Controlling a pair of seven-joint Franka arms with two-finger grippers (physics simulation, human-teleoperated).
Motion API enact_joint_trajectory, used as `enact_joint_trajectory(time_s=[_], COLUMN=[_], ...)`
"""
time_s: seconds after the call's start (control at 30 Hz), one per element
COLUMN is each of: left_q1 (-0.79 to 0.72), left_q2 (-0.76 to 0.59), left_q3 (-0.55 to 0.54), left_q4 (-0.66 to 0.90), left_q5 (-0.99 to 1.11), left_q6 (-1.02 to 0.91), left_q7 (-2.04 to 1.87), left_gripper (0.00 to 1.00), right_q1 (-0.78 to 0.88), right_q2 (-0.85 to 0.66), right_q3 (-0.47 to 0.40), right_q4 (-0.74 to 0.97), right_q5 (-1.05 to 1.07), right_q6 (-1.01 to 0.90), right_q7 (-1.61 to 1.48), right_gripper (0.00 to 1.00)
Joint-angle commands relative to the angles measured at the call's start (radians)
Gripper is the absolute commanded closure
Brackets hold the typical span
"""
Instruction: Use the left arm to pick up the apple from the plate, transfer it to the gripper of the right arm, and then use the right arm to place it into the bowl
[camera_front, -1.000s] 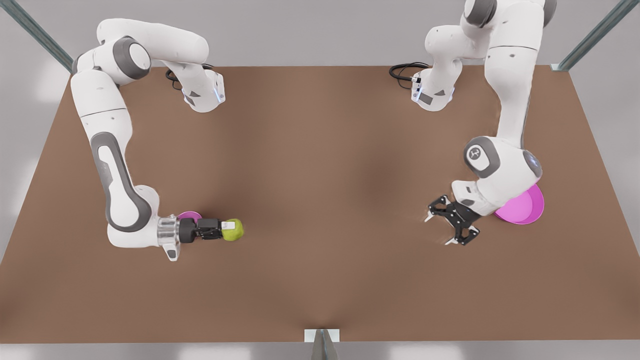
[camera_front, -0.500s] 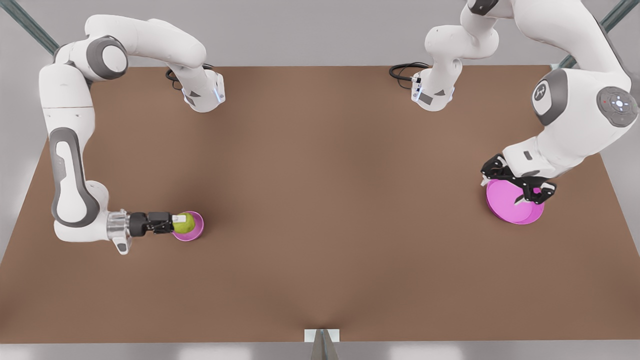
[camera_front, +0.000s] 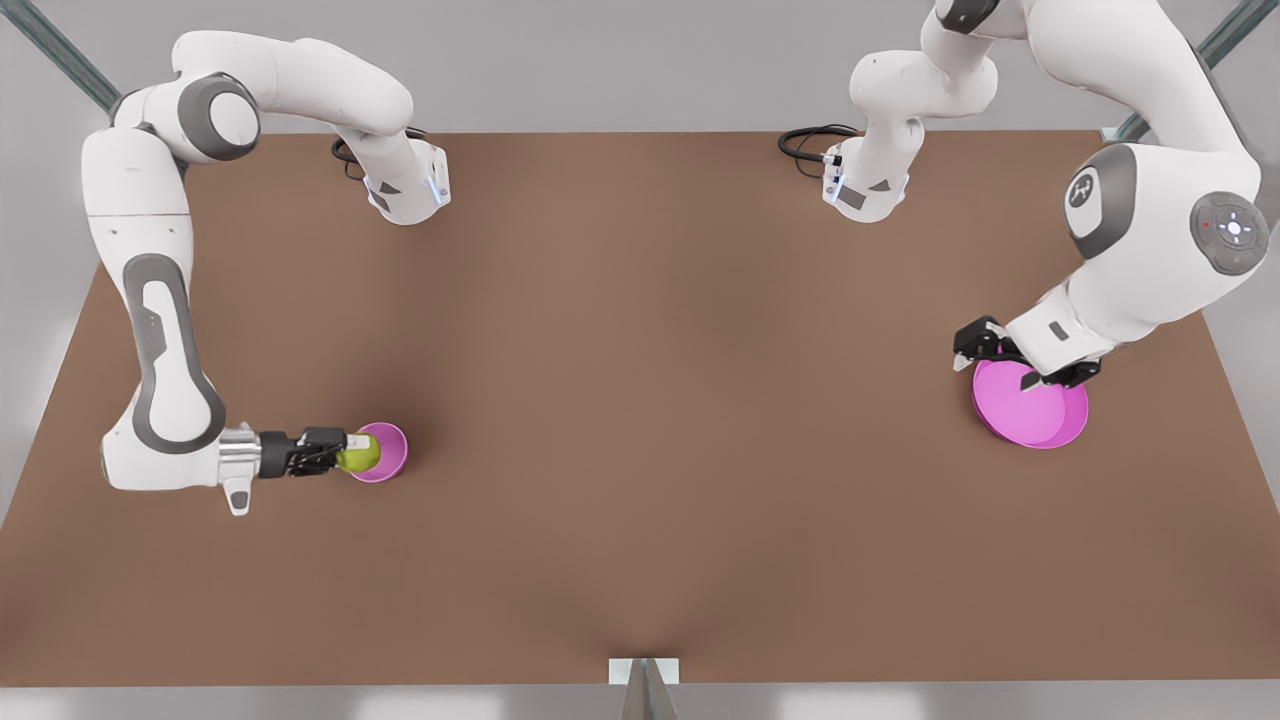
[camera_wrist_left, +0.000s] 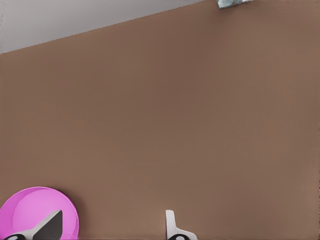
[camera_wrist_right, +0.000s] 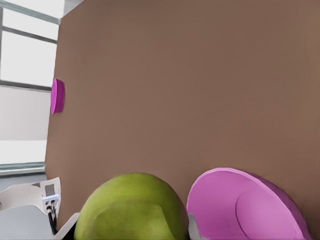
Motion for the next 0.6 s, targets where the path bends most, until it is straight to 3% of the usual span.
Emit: enact_joint_trajectory(time_s=[0.0, 0.23, 0.27, 0.3, 0.33, 0.47, 0.57], left_q1=[0.001, 0.006, 0.006, 0.006, 0.006, 0.006, 0.006], left_q2=[-0.001, -0.004, -0.004, -0.004, -0.004, -0.006, -0.009], left_q3=[0.0, 0.0, 0.0, 0.0, 0.0, 0.0, -0.002], left_q4=[0.0, 0.0, 0.0, 0.0, 0.0, 0.0, 0.002], left_q5=[-0.006, -0.006, -0.006, -0.006, -0.006, -0.006, -0.005], left_q6=[-0.007, -0.017, -0.017, -0.017, -0.017, -0.019, -0.03], left_q7=[-0.221, -0.221, -0.221, -0.221, -0.221, -0.221, -0.222], left_gripper=[0.0, 0.0, 0.0, 0.0, 0.0, 0.0, 0.0], right_q1=[0.004, 0.007, 0.007, 0.007, 0.007, 0.01, 0.011], right_q2=[0.0, 0.023, 0.022, 0.022, 0.022, 0.013, -0.073], right_q3=[0.0, -0.001, -0.001, -0.001, -0.001, 0.011, 0.02], right_q4=[-0.001, -0.022, -0.022, -0.022, -0.022, -0.002, 0.197], right_q5=[-0.074, -0.165, -0.165, -0.165, -0.165, -0.22, -0.321], right_q6=[0.039, 0.067, 0.067, 0.067, 0.067, 0.052, -0.155], right_q7=[0.087, 0.161, 0.165, 0.167, 0.168, 0.236, 0.331], right_gripper=[0.3, 0.29, 0.22, 0.09, 0.06, 0.02, 0.01])
